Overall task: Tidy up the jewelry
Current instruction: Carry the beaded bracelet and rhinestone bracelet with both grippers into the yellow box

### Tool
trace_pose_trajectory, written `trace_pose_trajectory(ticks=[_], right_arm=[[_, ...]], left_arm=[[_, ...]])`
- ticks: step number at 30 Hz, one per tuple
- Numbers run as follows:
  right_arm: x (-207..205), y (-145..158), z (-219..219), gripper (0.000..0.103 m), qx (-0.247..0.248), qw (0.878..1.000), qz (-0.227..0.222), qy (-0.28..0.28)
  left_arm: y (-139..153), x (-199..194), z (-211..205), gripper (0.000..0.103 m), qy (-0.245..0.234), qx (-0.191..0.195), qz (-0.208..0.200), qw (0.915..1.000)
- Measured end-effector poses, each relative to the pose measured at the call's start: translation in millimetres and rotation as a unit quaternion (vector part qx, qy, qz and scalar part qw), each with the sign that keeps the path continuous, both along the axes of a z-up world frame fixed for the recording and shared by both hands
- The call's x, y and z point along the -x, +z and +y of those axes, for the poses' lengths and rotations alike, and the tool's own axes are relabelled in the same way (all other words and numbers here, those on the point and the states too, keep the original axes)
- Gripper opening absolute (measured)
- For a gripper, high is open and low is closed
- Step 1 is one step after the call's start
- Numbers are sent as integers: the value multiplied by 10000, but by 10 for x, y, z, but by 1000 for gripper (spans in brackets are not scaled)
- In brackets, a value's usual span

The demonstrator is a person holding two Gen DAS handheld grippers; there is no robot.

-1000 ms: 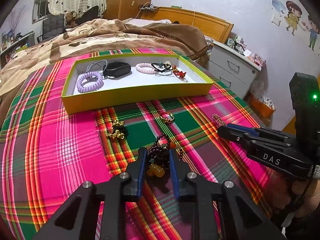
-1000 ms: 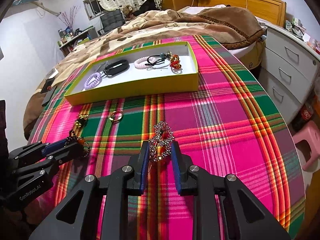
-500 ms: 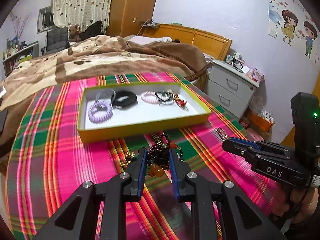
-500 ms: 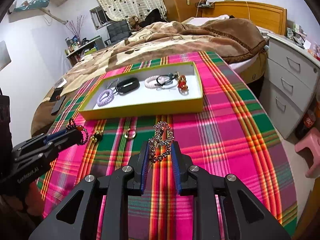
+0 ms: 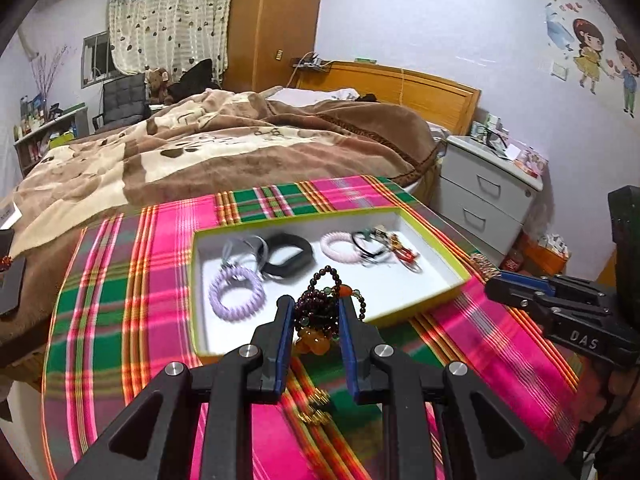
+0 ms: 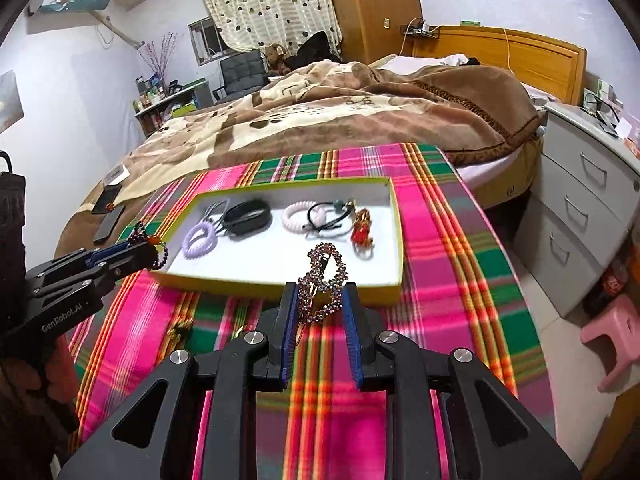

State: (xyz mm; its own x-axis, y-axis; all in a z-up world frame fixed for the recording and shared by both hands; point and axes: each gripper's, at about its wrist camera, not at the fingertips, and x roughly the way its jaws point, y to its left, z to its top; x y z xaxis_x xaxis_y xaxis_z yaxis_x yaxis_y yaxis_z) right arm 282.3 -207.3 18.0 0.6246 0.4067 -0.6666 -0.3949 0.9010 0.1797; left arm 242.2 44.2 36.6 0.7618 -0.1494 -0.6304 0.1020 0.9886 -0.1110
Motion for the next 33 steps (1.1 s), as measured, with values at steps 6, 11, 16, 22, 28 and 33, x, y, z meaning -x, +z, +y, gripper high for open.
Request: trace_pose_trajectory(ticks=[6, 11, 16, 22, 28, 33], right_arm=[[-295, -24, 72, 22, 107, 9999, 9, 19], [-524, -130, 154, 22, 199, 9997, 144, 58], [-699, -275, 272, 22, 350, 9988, 300, 143], [-861, -433, 330, 22, 501, 9971, 556, 117], [-953, -509, 316, 23, 585, 9960, 668, 61], [-983, -549, 302, 23, 592, 9957, 718, 42]], left_arm=[[-77, -275, 136, 22, 104, -63, 61, 9999], [-198, -478, 206, 22, 124, -90, 200, 9997], [-340, -639, 244, 22, 119, -97, 357, 9992], [-472, -776, 271, 22, 122, -126, 556, 9983], [-571, -859, 264, 22, 121, -172, 724, 9972], [-598, -876, 245, 23, 120, -249, 749, 9968]])
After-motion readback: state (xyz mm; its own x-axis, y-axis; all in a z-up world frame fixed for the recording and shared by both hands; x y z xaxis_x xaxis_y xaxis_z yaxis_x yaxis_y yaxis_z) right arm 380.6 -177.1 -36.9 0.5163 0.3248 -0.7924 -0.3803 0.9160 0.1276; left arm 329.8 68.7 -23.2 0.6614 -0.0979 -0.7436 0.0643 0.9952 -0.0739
